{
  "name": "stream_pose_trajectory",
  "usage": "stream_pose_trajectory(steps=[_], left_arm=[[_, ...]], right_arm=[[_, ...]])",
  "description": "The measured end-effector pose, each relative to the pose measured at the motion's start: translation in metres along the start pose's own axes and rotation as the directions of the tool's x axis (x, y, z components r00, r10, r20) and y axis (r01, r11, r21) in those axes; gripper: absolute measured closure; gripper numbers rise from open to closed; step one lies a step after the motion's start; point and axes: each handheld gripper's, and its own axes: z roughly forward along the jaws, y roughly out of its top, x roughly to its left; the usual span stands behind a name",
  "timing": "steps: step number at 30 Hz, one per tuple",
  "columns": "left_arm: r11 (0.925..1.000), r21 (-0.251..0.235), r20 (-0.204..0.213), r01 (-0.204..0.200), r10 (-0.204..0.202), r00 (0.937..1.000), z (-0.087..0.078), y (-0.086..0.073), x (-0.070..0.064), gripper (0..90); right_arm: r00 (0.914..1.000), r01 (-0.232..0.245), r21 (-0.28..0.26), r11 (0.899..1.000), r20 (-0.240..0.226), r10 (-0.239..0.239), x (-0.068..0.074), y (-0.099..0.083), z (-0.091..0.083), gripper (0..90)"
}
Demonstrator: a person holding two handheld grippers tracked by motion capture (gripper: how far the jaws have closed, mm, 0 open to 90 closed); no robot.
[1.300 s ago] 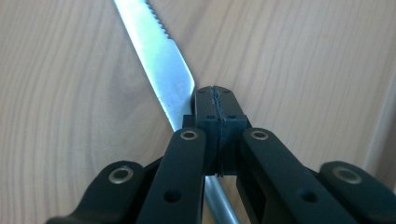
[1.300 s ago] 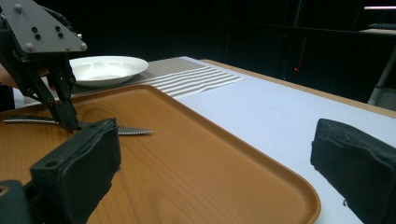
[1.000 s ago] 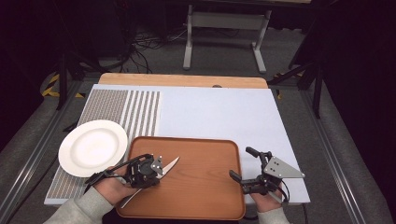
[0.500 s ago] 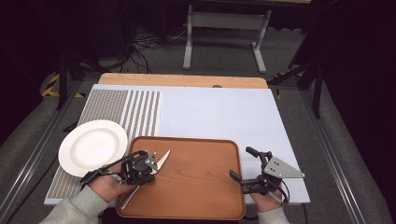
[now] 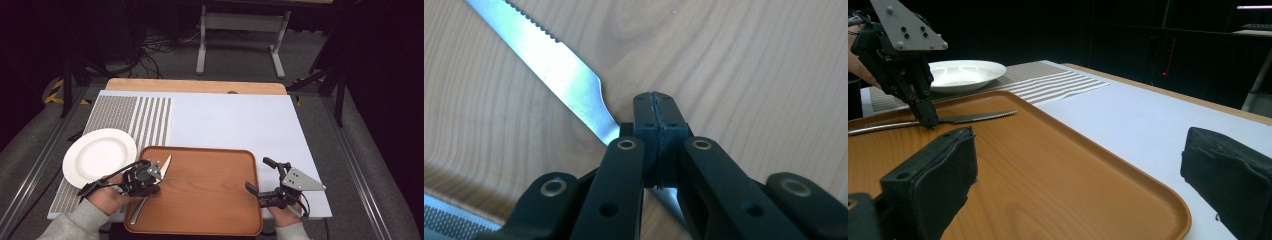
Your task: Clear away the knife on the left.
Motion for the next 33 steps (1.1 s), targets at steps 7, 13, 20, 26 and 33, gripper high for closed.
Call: stream_pose_trajectory(steps=[7, 13, 20, 26, 33], left_arm=[[0.9995, 0.003, -0.011, 0.031, -0.031, 0.9995, -0.002, -0.004, 0.005, 89.9], [0.9977, 0.002, -0.011, 0.067, -0.067, 0.9977, -0.004, -0.01, 0.012, 89.9], [0.9954, -0.001, -0.015, 0.095, -0.095, 0.9953, -0.006, -0.017, 0.016, 89.9], [0.9925, -0.002, -0.02, 0.122, -0.122, 0.9923, -0.007, -0.022, 0.018, 89.9], [0.9938, -0.024, -0.009, 0.109, -0.109, 0.994, -0.009, -0.021, 0.017, 82.9]], right_arm=[[1.0, -0.001, 0.001, 1.0, -0.002, 0.001, 0.0, 0.0, 0.001, 2.1], [1.0, 0.0, 0.001, 1.0, 0.002, 0.0, 0.0, 0.0, 0.0, 2.1], [1.0, -0.001, 0.001, 1.0, 0.001, 0.001, 0.0, 0.0, 0.0, 2.1], [1.0, -0.001, 0.001, 1.0, -0.002, 0.001, 0.0, 0.0, 0.001, 2.1], [1.0, 0.002, 0.002, 1.0, 0.0, -0.002, 0.0, 0.0, 0.0, 2.1]])
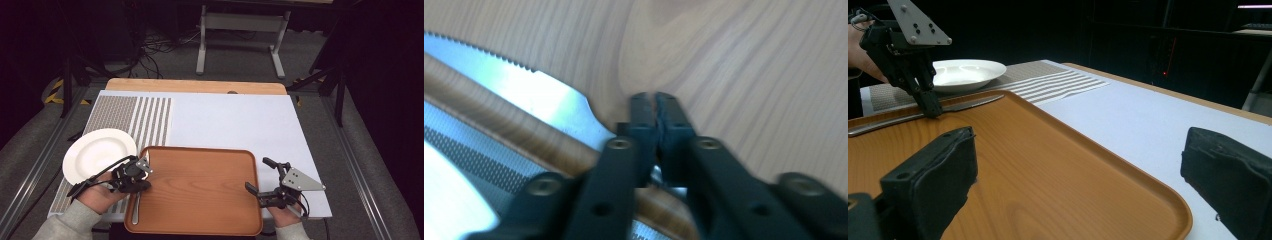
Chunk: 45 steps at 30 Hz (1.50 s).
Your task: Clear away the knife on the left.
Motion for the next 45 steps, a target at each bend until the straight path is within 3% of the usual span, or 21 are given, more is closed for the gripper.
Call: stream_pose_trajectory(steps=[4, 8, 13, 14, 16, 17, 19, 20, 22, 27, 30, 31, 33, 34, 35, 37, 38, 41, 42, 44, 45], left_arm=[[0.9974, -0.071, 0.023, -0.011, 0.013, 0.9997, -0.008, -0.001, 0.001, 71.4], [0.9835, -0.176, 0.018, -0.043, 0.046, 0.9988, -0.02, -0.004, 0.0, 44.8], [0.9519, -0.305, 0.034, -0.031, 0.044, 0.9985, -0.034, -0.009, 0.0, 27.5], [0.9353, -0.353, 0.046, -0.023, 0.042, 0.9981, -0.037, -0.013, 0.0, 27.2], [0.9154, -0.402, 0.058, -0.007, 0.033, 0.9977, -0.041, -0.016, 0.001, 24.6], [0.9154, -0.402, 0.058, -0.007, 0.033, 0.9977, -0.041, -0.016, 0.001, 22.9], [0.8723, -0.489, 0.061, 0.001, 0.033, 0.9976, -0.046, -0.023, 0.002, 16.9], [0.8723, -0.489, 0.061, 0.001, 0.033, 0.9976, -0.046, -0.023, 0.002, 13.6], [0.837, -0.547, 0.026, -0.006, 0.023, 0.9994, -0.048, -0.028, 0.0, 8.0], [0.7718, -0.636, 0.004, -0.008, 0.014, 0.9999, -0.049, -0.04, -0.002, 3.4], [0.7258, -0.688, 0.003, -0.012, 0.02, 0.9998, -0.049, -0.048, -0.003, 3.4], [0.7258, -0.688, 0.003, -0.012, 0.02, 0.9998, -0.049, -0.048, -0.003, 3.3], [0.6929, -0.721, -0.007, -0.007, 0.002, 1.0, -0.048, -0.055, -0.004, 3.1], [0.6929, -0.721, -0.007, -0.007, 0.002, 1.0, -0.048, -0.055, -0.004, 3.1], [0.6654, -0.746, 0.008, 0.009, -0.005, 1.0, -0.046, -0.059, -0.003, 3.1], [0.6279, -0.778, 0.001, 0.009, -0.013, 0.9999, -0.044, -0.065, -0.003, 3.0], [0.6279, -0.778, 0.001, 0.009, -0.013, 0.9999, -0.044, -0.065, -0.003, 3.0], [0.5682, -0.822, 0.02, 0.03, -0.023, 0.9995, -0.041, -0.074, -0.004, 2.5], [0.5594, -0.828, 0.016, 0.027, -0.024, 0.9996, -0.039, -0.077, -0.004, 2.5], [0.5581, -0.83, 0.001, 0.019, -0.033, 0.9995, -0.036, -0.081, -0.005, 2.6], [0.5707, -0.821, -0.017, 0.007, -0.037, 0.9992, -0.032, -0.086, -0.005, 2.6]], right_arm=[[1.0, -0.001, 0.001, 1.0, 0.0, 0.001, 0.0, 0.0, 0.0, 2.1], [1.0, 0.0, 0.001, 1.0, -0.001, 0.0, 0.0, 0.0, -0.001, 2.1], [1.0, -0.001, 0.0, 1.0, -0.005, 0.001, -0.001, 0.0, 0.0, 2.1], [1.0, 0.0, 0.001, 1.0, -0.004, 0.0, -0.001, 0.0, 0.001, 2.1], [1.0, 0.0, 0.0, 1.0, -0.004, 0.0, -0.001, 0.0, 0.0, 2.1], [1.0, 0.0, 0.0, 1.0, -0.004, 0.0, -0.001, 0.0, 0.0, 2.1], [1.0, 0.001, 0.001, 1.0, -0.005, -0.001, -0.001, 0.0, 0.0, 2.1], [1.0, 0.001, 0.001, 1.0, -0.005, -0.001, -0.001, 0.0, 0.0, 2.1], [1.0, 0.001, 0.001, 1.0, -0.005, -0.001, -0.001, 0.0, 0.0, 2.1], [1.0, 0.0, 0.002, 1.0, -0.002, 0.0, -0.002, -0.001, 0.0, 2.1], [1.0, -0.002, 0.001, 1.0, -0.003, 0.002, -0.002, -0.001, 0.0, 2.1], [1.0, -0.002, 0.001, 1.0, -0.003, 0.002, -0.002, -0.001, 0.0, 2.1], [1.0, -0.004, 0.001, 1.0, -0.003, 0.004, -0.002, -0.001, 0.0, 2.1], [1.0, -0.004, 0.001, 1.0, -0.003, 0.004, -0.002, -0.001, 0.0, 2.1], [1.0, -0.005, 0.002, 1.0, -0.002, 0.005, -0.002, -0.001, 0.0, 2.1], [1.0, -0.005, 0.003, 1.0, -0.002, 0.005, -0.002, -0.001, 0.0, 2.1], [1.0, -0.005, 0.003, 1.0, -0.002, 0.005, -0.002, -0.001, 0.0, 2.1], [1.0, -0.007, 0.001, 1.0, -0.004, 0.007, -0.003, -0.002, 0.0, 2.1], [1.0, -0.008, 0.001, 1.0, -0.004, 0.008, -0.003, -0.002, 0.0, 2.1], [1.0, -0.009, 0.001, 1.0, -0.005, 0.009, -0.003, -0.002, 0.0, 2.1], [0.9999, -0.01, 0.004, 1.0, -0.003, 0.01, -0.003, -0.002, -0.001, 2.1]])
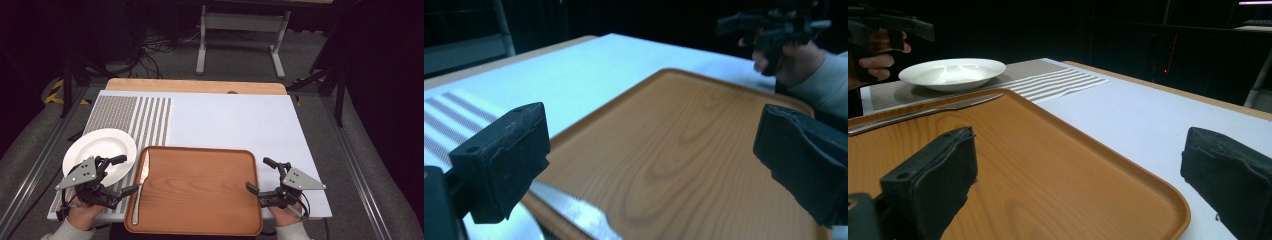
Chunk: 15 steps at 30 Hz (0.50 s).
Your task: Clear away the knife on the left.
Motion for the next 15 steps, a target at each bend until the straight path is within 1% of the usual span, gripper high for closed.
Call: stream_pose_trajectory(steps=[1, 2, 3, 4, 5, 6, 7, 8, 9, 11, 13, 15], left_arm=[[1.0, 0.001, -0.002, 0.006, -0.006, 1.0, 0.0, -0.004, 0.0, 2.6], [1.0, 0.003, -0.009, -0.001, 0.001, 1.0, -0.001, -0.008, 0.001, 2.6], [1.0, 0.003, -0.009, -0.001, 0.001, 1.0, -0.001, -0.008, 0.001, 2.6], [1.0, 0.003, -0.018, 0.003, -0.003, 0.9998, -0.003, -0.013, 0.002, 2.5], [1.0, 0.003, -0.018, 0.003, -0.003, 0.9998, -0.003, -0.013, 0.002, 2.5], [0.9999, -0.001, -0.032, 0.015, -0.015, 0.9994, -0.003, -0.017, 0.002, 2.5], [0.9988, -0.012, -0.046, 0.047, -0.047, 0.9978, -0.002, -0.022, 0.003, 2.5], [0.9983, -0.017, -0.05, 0.056, -0.057, 0.9971, -0.001, -0.025, 0.004, 2.5], [0.9985, -0.01, -0.055, 0.054, -0.054, 0.997, 0.0, -0.026, 0.004, 2.5], [0.9994, 0.002, -0.061, 0.035, -0.035, 0.9976, 0.0, -0.026, 0.003, 2.5], [0.9993, -0.001, -0.057, 0.036, -0.036, 0.9977, 0.001, -0.026, 0.003, 2.5], [0.9994, -0.002, -0.063, 0.035, -0.035, 0.9974, 0.001, -0.026, 0.003, 2.4]], right_arm=[[1.0, 0.0, 0.001, 1.0, 0.0, 0.0, 0.0, 0.0, 0.0, 2.1], [1.0, 0.002, 0.001, 1.0, 0.002, -0.002, -0.001, 0.0, -0.001, 2.1], [1.0, 0.001, -0.001, 1.0, 0.002, -0.001, -0.001, 0.0, -0.001, 2.1], [1.0, 0.0, 0.0, 1.0, 0.003, 0.0, -0.001, -0.001, -0.001, 2.1], [1.0, -0.001, 0.0, 1.0, 0.003, 0.001, -0.001, -0.001, -0.002, 2.1], [1.0, -0.002, 0.0, 1.0, 0.003, 0.002, -0.001, -0.001, -0.002, 2.1], [1.0, -0.002, 0.001, 1.0, 0.005, 0.002, -0.001, -0.001, -0.002, 2.1], [1.0, -0.003, 0.002, 1.0, 0.005, 0.003, -0.001, -0.002, -0.002, 2.1], [1.0, -0.006, 0.005, 1.0, 0.003, 0.006, -0.001, -0.002, -0.001, 2.1], [1.0, -0.004, 0.01, 1.0, -0.001, 0.004, -0.001, -0.003, 0.0, 2.1], [1.0, -0.004, 0.013, 1.0, -0.004, 0.004, 0.0, -0.003, 0.0, 2.1], [1.0, -0.005, 0.015, 1.0, -0.007, 0.005, -0.001, -0.003, 0.001, 2.1]])
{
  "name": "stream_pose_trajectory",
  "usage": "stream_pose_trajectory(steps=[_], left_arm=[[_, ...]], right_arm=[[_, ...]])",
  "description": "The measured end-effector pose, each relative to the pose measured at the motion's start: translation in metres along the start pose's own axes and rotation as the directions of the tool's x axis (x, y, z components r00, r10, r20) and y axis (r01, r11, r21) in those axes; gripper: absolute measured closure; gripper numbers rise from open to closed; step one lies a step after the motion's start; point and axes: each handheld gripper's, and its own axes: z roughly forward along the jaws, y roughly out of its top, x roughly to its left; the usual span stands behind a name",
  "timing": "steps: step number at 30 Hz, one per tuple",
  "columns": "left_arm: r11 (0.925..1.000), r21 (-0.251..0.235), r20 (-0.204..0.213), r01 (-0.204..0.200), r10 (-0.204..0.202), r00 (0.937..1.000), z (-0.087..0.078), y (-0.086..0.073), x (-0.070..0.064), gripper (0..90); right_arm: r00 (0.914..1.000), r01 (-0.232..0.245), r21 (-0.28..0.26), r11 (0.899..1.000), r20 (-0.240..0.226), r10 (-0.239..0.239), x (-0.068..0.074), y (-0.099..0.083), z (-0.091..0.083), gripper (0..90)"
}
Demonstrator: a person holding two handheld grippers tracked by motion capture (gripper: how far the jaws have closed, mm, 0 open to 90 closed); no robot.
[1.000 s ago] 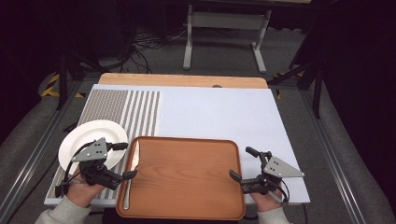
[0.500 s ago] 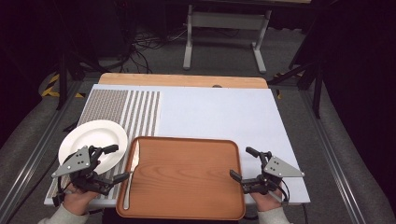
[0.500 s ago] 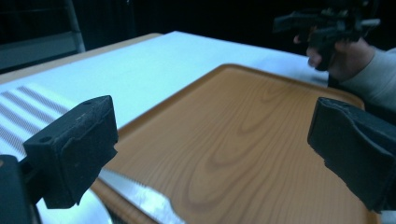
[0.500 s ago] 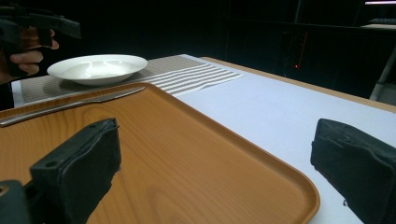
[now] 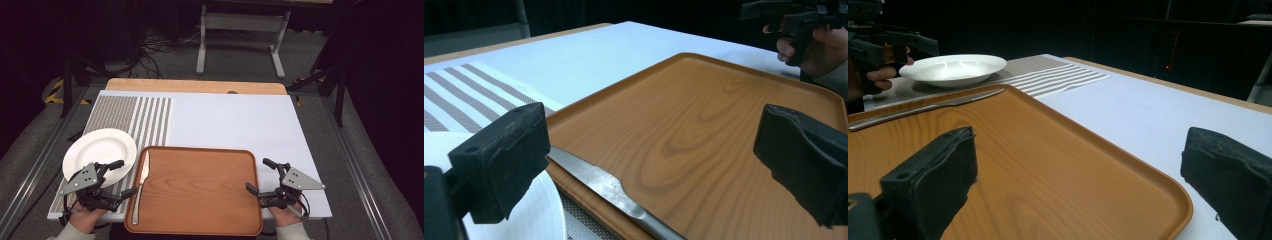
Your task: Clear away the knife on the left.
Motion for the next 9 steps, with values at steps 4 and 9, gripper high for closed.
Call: stream_pose_trajectory(steps=[4, 9], left_arm=[[0.9999, -0.007, -0.006, -0.01, 0.01, 0.9999, -0.0009, 0.0001, 0.0004, 2.3], [1.0, 0.001, -0.005, 0.007, -0.007, 1.0, -0.001, -0.0003, 0.0006, 2.3]], right_arm=[[1.0, 0.0, 0.0, 1.0, -0.001, 0.0, -0.0005, -0.0002, -0.0006, 2.1], [1.0, 0.002, 0.002, 1.0, -0.002, -0.002, 0.0001, 0.0001, -0.0003, 2.1]])
